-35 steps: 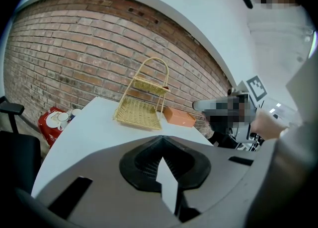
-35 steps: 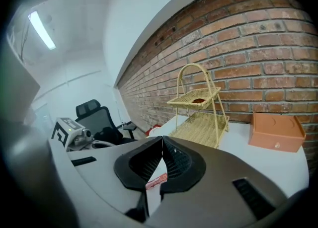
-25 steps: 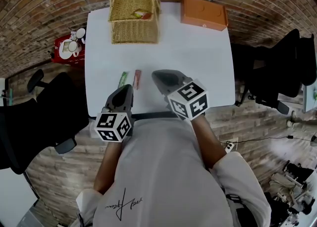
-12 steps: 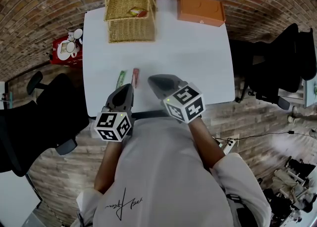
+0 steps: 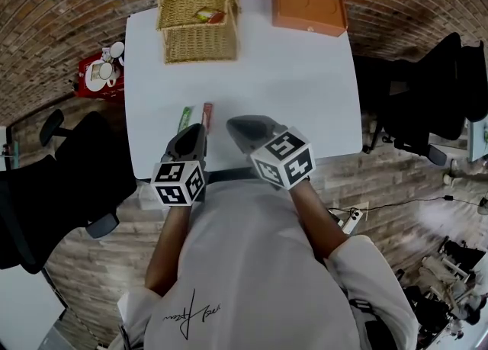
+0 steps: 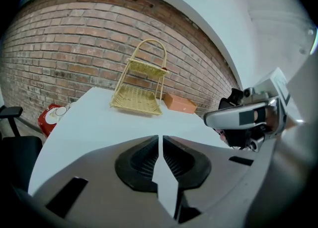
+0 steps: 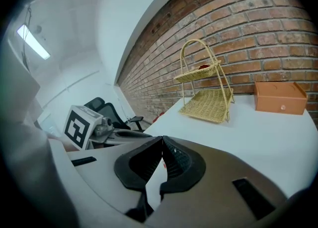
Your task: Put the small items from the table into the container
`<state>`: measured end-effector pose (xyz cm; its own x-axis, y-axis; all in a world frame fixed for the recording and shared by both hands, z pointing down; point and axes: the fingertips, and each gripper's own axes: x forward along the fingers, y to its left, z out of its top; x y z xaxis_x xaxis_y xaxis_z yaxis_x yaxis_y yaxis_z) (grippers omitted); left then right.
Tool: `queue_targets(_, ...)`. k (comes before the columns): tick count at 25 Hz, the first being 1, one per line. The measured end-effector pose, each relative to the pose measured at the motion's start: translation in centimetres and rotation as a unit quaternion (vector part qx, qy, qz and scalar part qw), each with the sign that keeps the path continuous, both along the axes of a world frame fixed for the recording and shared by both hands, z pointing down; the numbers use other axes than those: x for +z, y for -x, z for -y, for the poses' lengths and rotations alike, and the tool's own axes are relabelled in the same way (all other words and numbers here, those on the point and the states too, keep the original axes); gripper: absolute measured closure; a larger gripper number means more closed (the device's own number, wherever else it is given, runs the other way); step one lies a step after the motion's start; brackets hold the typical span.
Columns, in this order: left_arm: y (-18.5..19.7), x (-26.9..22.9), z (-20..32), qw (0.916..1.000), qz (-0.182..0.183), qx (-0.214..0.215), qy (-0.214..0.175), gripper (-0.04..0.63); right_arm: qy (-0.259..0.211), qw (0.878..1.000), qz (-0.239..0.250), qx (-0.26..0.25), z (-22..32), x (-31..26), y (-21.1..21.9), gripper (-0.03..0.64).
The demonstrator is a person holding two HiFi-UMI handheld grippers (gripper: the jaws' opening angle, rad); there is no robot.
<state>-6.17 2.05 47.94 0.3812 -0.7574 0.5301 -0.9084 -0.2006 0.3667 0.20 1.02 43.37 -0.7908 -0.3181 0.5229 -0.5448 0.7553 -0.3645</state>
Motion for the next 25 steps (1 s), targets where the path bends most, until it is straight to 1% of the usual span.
queue_targets(3, 0.2, 1.2, 0.4, 0.9997, 0.019, -0.002, 0.013, 0.584, 0.005, 1.0, -0.001, 0.002, 0.0, 0.2, -0.1, 0.594)
queue_targets(9, 0.0, 3.9, 0.9, 0.9985, 0.036, 0.008, 0.041, 0.583, 0.017, 1.0, -0.012, 0.003, -0.3, 0.8, -0.6, 0.594)
queue_targets(15, 0.0, 6.1, 1.9, 0.9963, 0.053, 0.006, 0.067, 0.581, 0.031, 0.999, -0.02, 0.002, -0.2, 1.4, -0.7, 0.594)
queue_targets(16, -0.1, 6.6, 2.1, 0.9958, 0.055, 0.008, 0.073, 0.57, 0.033, 0.999, -0.021, 0.0, -0.3, 1.5, -0.6, 0.594)
queue_targets(18, -0.2, 7.4, 2.2, 0.9945, 0.059, 0.011, 0.085, 0.508, 0.037, 0.999, -0.023, -0.003, -0.3, 1.6, -0.4, 0.594)
queue_targets(19, -0.2, 7.8, 2.3, 0.994, 0.061, 0.012, 0.09, 0.498, 0.038, 0.999, -0.023, -0.005, -0.3, 1.6, -0.3, 0.594)
queue_targets(25, -0.5, 9.2, 2.9, 0.9915, 0.068, 0.014, 0.11, 0.474, 0.048, 0.998, -0.024, -0.01, -0.2, 2.0, 0.1, 0.594)
